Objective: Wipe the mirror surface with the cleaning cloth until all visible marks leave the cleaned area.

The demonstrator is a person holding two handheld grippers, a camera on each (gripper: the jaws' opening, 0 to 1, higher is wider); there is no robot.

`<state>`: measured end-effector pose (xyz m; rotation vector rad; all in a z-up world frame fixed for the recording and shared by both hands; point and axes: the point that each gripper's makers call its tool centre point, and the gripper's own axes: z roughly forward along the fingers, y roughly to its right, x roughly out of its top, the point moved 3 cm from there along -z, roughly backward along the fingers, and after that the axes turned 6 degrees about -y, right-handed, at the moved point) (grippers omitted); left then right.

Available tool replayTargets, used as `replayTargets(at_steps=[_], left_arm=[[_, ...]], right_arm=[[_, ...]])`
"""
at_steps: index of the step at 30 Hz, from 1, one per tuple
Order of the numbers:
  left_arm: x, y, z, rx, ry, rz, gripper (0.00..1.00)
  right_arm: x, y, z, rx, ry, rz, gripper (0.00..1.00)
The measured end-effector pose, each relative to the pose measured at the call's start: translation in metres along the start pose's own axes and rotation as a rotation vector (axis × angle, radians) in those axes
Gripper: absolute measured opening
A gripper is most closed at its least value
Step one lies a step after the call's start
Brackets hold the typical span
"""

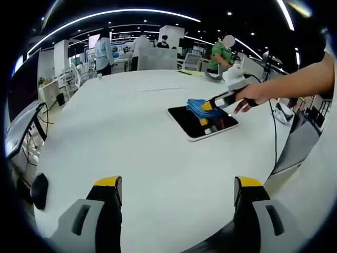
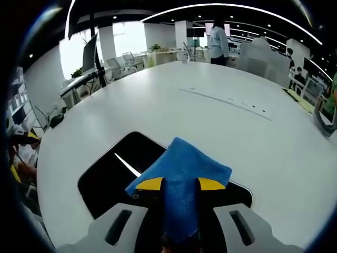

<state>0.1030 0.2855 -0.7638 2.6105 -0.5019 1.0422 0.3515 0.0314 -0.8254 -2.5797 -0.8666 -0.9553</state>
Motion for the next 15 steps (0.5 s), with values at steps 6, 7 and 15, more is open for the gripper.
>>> replayTargets(at_steps=[6, 7, 15], left_arm=[[-0.002, -0.003, -0.002, 0.0, 0.002, -0.004, 0.88], [-0.003, -0.004, -0.002, 0.0, 0.002, -0.002, 0.88], [-0.002, -0.006, -0.004, -0.004, 0.008, -0.005, 0.88]], right_arm=[[0.002, -0.005, 0.001, 0.0, -0.004, -0.005, 0.2], [0.002, -0.007, 0.002, 0.001, -0.005, -0.007, 0.2], [0.006, -0.014, 0.005, 0.006, -0.009, -0.017, 0.2]])
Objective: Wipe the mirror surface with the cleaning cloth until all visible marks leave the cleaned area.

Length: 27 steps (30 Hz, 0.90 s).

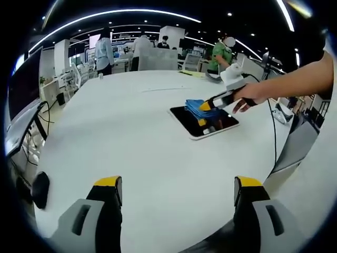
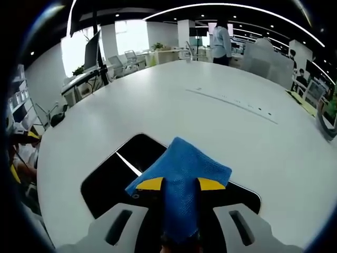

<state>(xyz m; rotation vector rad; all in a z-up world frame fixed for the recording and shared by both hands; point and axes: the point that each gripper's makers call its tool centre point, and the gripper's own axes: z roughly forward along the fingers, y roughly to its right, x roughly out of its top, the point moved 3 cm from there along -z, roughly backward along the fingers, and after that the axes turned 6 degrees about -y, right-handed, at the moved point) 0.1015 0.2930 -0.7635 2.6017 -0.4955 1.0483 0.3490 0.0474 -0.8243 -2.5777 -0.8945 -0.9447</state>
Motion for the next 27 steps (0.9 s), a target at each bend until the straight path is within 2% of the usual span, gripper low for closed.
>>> replayTargets(at_steps=[27], left_arm=[[0.004, 0.001, 0.002, -0.058, 0.012, 0.073, 0.9]], right_arm=[[0.013, -0.021, 0.013, 0.012, -0.01, -0.019, 0.2]])
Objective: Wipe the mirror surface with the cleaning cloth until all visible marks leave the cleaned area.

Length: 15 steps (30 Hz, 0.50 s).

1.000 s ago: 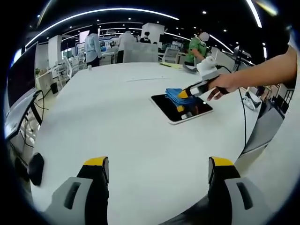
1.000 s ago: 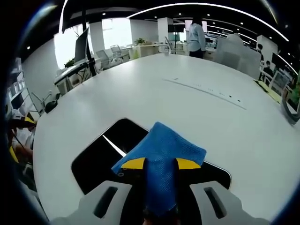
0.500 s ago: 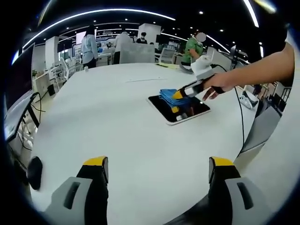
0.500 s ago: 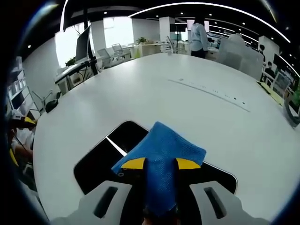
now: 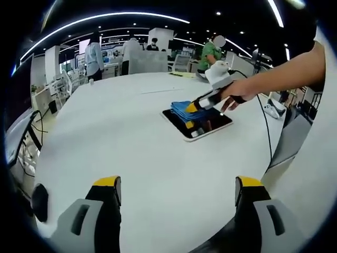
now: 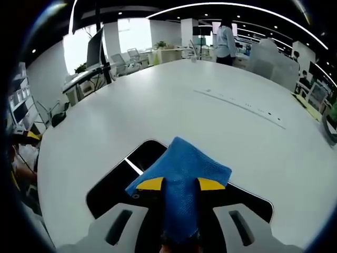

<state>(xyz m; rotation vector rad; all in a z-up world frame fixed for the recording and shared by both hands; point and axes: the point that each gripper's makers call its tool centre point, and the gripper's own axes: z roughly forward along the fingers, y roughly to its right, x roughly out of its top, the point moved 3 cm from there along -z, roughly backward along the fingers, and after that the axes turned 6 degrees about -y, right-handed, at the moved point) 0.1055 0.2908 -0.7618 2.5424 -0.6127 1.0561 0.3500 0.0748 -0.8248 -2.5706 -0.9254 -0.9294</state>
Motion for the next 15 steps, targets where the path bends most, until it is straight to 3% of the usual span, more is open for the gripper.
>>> replayTargets(at_steps=[15], left_arm=[[-0.003, -0.001, -0.002, -0.019, -0.006, 0.007, 0.9]], right_arm=[[0.007, -0.013, 0.007, 0.005, -0.008, -0.01, 0.18]])
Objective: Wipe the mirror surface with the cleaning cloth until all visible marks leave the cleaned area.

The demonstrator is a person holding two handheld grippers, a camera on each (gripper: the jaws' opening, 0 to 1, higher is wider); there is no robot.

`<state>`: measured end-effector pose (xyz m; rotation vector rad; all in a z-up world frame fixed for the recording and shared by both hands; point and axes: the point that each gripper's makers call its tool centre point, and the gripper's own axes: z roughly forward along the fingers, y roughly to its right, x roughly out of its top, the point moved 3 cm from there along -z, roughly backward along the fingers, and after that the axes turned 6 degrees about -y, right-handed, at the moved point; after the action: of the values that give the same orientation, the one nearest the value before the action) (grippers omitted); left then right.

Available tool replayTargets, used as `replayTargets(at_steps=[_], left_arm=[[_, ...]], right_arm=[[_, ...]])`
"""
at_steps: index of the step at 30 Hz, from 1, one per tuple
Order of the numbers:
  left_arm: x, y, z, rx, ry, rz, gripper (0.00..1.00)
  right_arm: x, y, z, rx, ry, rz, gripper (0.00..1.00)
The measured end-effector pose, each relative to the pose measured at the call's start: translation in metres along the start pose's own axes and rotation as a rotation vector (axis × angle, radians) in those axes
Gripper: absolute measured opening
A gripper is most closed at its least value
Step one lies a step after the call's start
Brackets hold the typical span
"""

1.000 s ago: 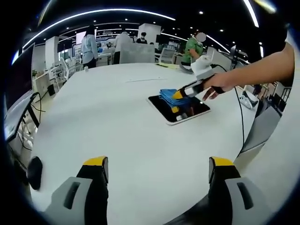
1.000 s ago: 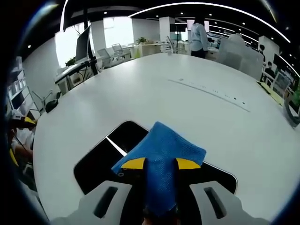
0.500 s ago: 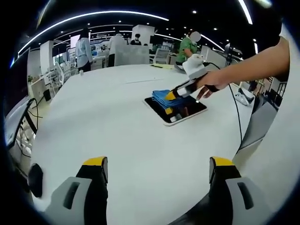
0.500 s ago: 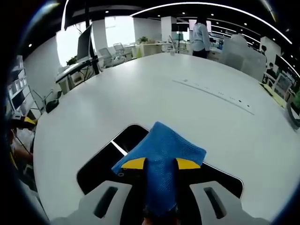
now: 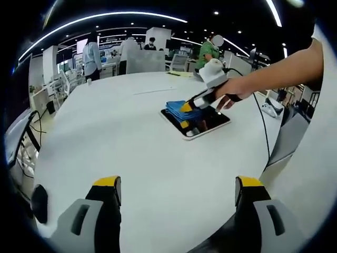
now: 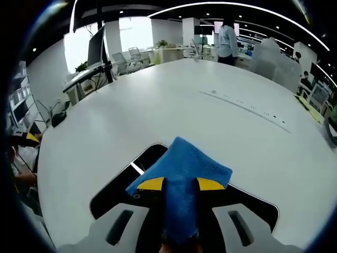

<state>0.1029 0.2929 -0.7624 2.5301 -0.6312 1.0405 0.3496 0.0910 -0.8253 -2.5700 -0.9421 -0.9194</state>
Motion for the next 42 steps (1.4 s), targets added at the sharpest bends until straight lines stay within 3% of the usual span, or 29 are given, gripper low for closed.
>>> replayTargets(at_steps=[16, 19, 42], left_arm=[[-0.003, -0.006, -0.005, -0.005, 0.007, -0.001, 0.9], [-0.004, -0.008, -0.006, -0.008, 0.008, 0.0, 0.9], [-0.005, -0.022, -0.014, -0.009, 0.017, 0.004, 0.9]], right_arm=[[0.008, -0.007, 0.01, -0.004, -0.009, -0.009, 0.18], [0.011, -0.016, 0.013, -0.002, -0.008, -0.013, 0.17], [0.016, -0.027, 0.013, -0.004, 0.005, -0.028, 0.17]])
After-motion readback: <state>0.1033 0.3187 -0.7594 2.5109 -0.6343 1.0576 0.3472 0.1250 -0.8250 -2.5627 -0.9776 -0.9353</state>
